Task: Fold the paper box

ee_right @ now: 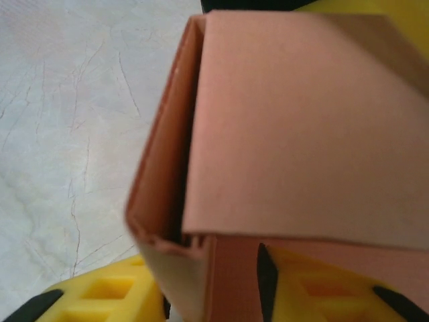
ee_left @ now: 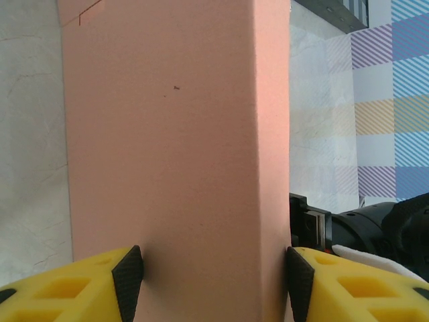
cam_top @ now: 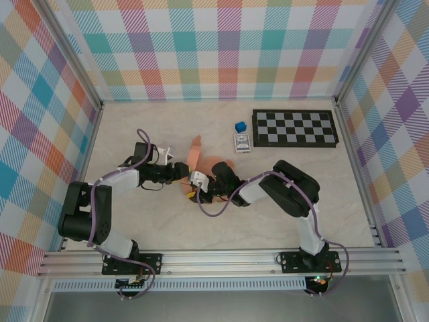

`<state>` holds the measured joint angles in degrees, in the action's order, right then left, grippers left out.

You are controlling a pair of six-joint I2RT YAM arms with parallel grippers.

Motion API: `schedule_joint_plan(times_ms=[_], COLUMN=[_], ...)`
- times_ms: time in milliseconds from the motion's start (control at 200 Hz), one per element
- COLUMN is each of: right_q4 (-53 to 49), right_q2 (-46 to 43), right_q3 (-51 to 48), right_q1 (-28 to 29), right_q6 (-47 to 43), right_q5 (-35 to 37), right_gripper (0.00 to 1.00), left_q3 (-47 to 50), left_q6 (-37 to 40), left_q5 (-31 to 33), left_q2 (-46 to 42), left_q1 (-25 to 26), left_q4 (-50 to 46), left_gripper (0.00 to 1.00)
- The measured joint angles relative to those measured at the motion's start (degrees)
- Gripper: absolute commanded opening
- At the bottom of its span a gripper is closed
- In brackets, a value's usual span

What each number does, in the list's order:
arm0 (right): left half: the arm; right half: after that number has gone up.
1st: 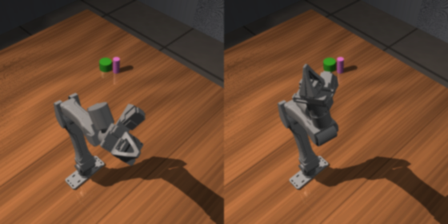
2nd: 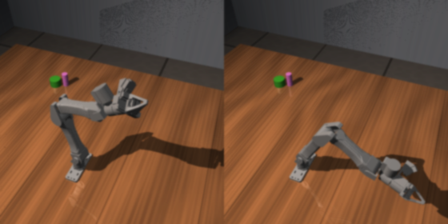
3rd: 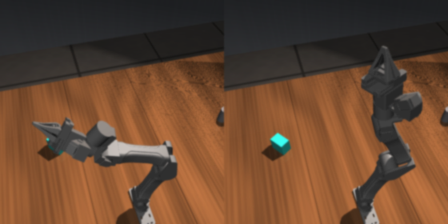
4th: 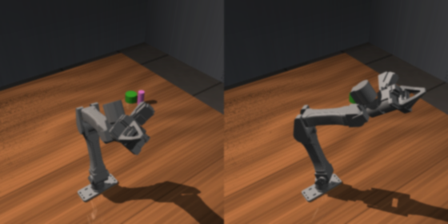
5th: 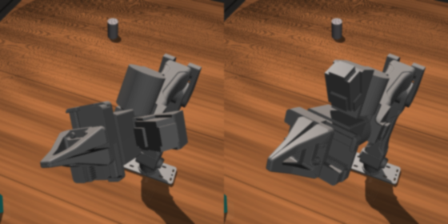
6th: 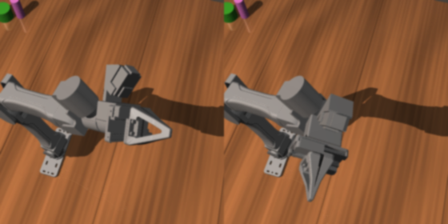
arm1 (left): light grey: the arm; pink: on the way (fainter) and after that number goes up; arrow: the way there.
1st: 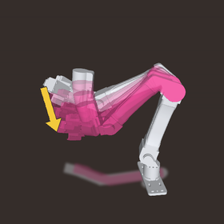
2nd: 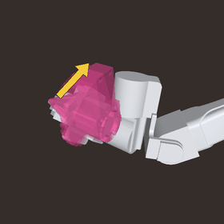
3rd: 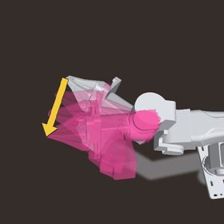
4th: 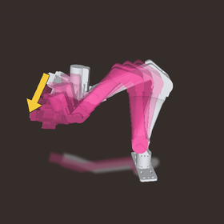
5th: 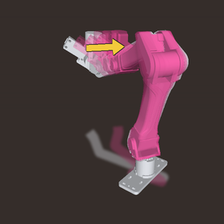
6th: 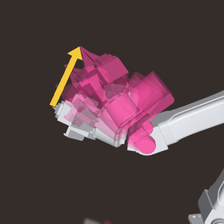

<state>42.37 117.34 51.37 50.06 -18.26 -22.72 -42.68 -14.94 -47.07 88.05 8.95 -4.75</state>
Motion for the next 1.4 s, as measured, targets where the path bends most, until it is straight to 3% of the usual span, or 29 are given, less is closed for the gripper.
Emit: schedule_joint_plan(times_ms=[270,530,580,635,735,930,1130,1170,1240,1400], right_q4=[-0.44,-0.81,-1.81,-2.6,-2.71,-3.32,-3.41,-3.41,-3.45,-3.43], right_q2=[0.33,0.7,0.79,1.03,1.14,1.62,1.73,1.7,1.7,1.4], right_q3=[0.76,1.09,1.7,2.27,2.73,4.15,4.31,4.31,4.35,4.13], right_q1=[0.13,-0.35,-0.57,-0.63,-0.17,-0.37,-0.52,-0.52,-0.52,0.07], right_q6=[-0.52,-3.72,-4.59,-4.98,-5.09,-5.62,-4.7,-4.7,-4.59,-4.39], right_q5=[-2.08,-4.63,-5.51,-6.32,-7.93,-7.39,-7.13,-7.13,-7.1,-7.08], right_gripper=[0.14,0.14,0.2,0.38,0.42,0.08,0.06,0.09,0.26,0.44], left_q3=[-0.13,-0.13,-0.13,-0.13,-0.13,-0.13,-0.13,-0.13,-0.13,-0.13], left_q6=[0.02,0.02,0.02,0.04,0.2,0.24,0.22,0.22,0.22,0.44], left_q5=[0.07,0.0,0.0,0.02,0.04,-0.04,0.15,0.15,0.17,0.24], left_q2=[0.0,-0.02,-0.02,-0.02,-0.02,-0.02,-0.02,-0.02,-0.02,-0.02], left_q1=[0.0,0.0,0.0,0.0,0.0,-0.02,-0.17,-0.17,-0.17,-0.15], left_q4=[-0.22,-0.87,-0.94,-0.96,-0.94,-1.25,-1.29,-1.29,-1.27,-1.09], left_gripper=[0.59,0.59,0.59,0.59,0.59,0.59,0.59,0.59,0.59,0.59])
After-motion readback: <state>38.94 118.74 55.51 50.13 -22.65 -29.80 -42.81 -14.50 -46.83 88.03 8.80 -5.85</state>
